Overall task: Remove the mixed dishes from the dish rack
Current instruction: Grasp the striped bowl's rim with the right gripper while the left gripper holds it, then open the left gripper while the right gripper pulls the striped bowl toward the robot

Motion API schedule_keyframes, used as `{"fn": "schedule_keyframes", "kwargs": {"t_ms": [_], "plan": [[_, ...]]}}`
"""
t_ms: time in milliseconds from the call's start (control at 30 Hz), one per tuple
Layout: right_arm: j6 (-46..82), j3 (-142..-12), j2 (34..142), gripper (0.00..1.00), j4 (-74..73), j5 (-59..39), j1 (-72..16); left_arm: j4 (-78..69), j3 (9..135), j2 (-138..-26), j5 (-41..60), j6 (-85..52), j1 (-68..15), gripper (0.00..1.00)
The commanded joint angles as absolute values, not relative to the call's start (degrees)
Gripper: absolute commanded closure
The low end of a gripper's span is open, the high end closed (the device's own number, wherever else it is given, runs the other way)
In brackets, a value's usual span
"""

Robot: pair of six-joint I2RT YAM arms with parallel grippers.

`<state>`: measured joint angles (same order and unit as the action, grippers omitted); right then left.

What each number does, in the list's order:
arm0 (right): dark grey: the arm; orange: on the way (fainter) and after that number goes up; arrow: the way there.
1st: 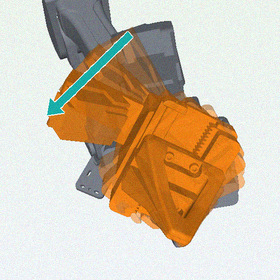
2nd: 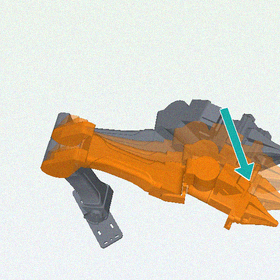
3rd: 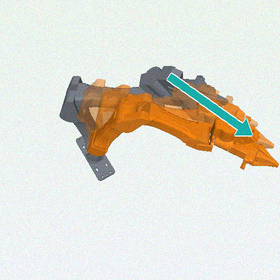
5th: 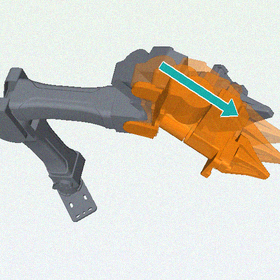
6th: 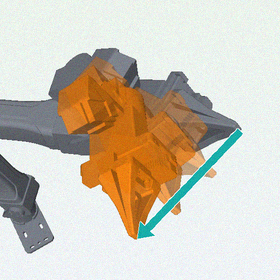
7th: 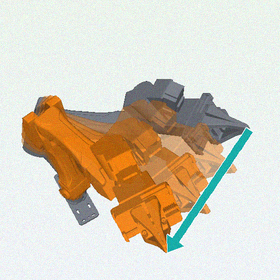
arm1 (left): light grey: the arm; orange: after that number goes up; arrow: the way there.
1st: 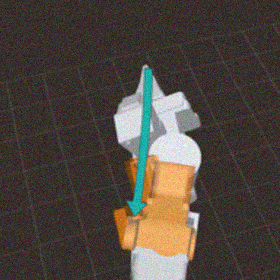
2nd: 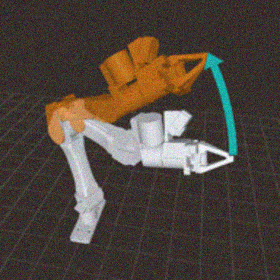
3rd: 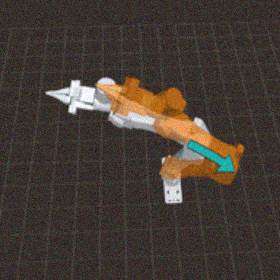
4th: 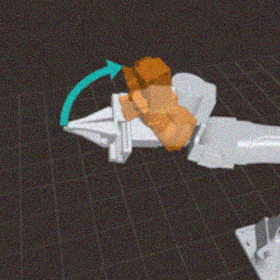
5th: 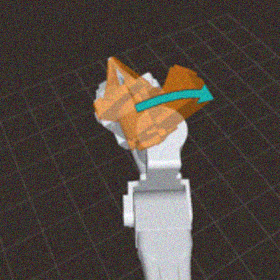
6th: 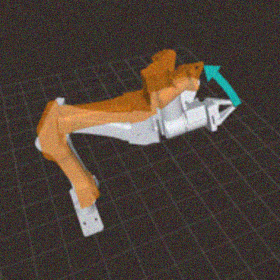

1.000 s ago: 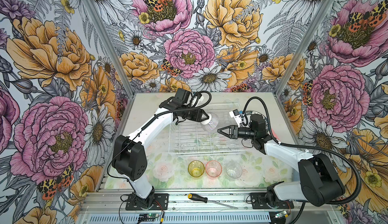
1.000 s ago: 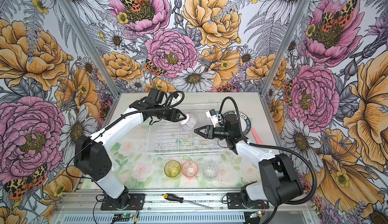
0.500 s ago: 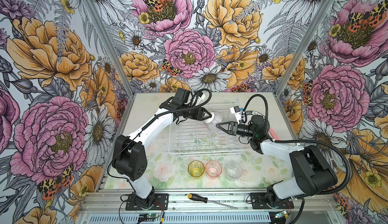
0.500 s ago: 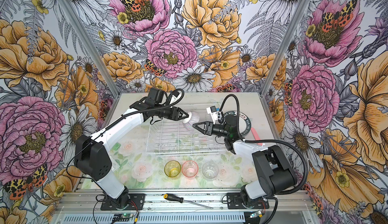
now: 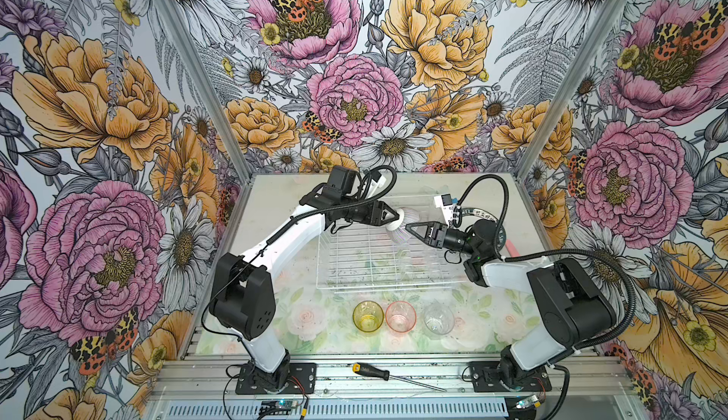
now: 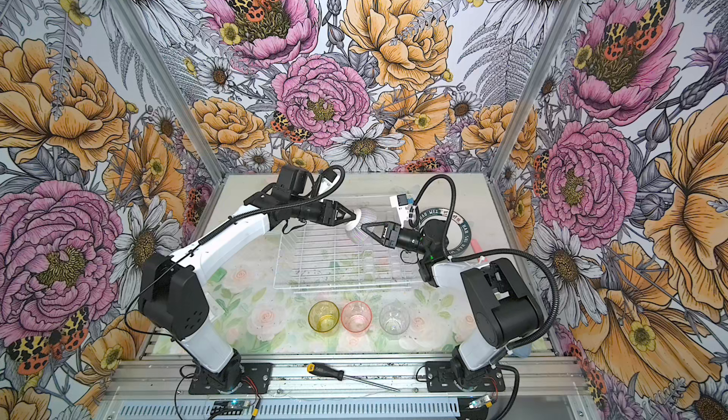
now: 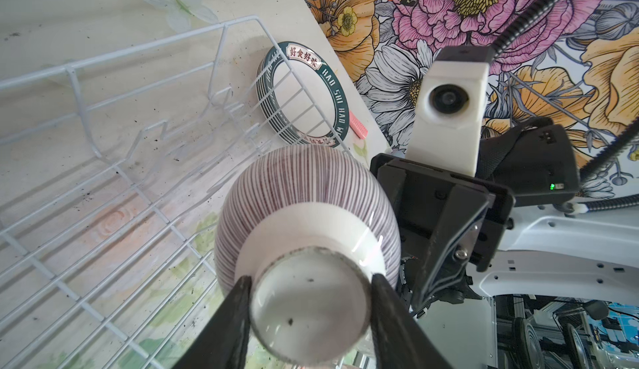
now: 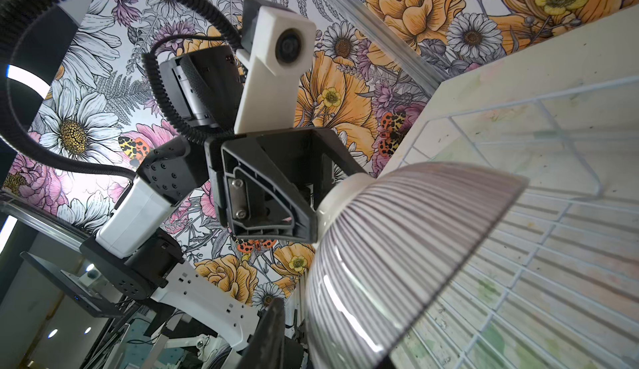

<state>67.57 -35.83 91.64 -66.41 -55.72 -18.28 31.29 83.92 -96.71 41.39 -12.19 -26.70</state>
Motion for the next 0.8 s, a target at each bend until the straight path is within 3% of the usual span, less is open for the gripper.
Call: {"fn": "schedule_keyframes", "kwargs": {"t_ms": [0,300,533,767], "plan": [[68.65,-37.29,92.14,0.7,-71.97,-55.02,-18.84,27.71,83.87,-94.2,43.58,-12.97,-26.25,0.68],[71.37,-39.17,94.01,0.81,-75.08,-54.7,-19.16,27.22,83.86,-94.48,43.77,-13.18,-26.7,0.68],[73.13,-40.72,95.87,1.0,-77.34,-54.74,-19.63,27.16,83.58,-94.22,43.9,-13.18,-26.86,0.68],[73.39,-41.17,95.98,1.0,-77.91,-54.94,-19.84,27.19,82.89,-93.48,43.4,-13.14,-26.49,0.67]]}}
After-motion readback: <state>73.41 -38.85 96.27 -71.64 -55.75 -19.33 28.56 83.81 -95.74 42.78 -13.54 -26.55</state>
